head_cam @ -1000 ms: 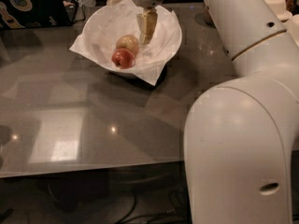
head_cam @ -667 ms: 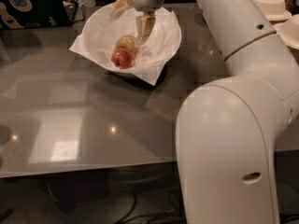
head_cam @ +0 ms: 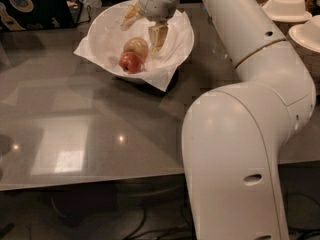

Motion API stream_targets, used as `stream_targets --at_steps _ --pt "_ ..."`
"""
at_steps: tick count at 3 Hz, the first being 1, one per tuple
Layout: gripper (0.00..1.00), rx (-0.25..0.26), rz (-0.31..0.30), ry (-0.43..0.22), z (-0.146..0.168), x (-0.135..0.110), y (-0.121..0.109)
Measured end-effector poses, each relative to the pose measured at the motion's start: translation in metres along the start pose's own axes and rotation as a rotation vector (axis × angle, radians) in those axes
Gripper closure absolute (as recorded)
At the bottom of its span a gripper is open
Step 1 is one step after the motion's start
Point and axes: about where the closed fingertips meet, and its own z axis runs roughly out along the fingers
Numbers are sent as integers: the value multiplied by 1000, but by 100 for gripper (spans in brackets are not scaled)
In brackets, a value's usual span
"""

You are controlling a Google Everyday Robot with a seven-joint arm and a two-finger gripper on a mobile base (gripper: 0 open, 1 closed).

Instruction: Pick apple from white bowl

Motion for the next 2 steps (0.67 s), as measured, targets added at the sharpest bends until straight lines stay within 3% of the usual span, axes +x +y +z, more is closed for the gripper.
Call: stream_targets --at_steps 2 --pt "38 -27 11 -54 23 3 8"
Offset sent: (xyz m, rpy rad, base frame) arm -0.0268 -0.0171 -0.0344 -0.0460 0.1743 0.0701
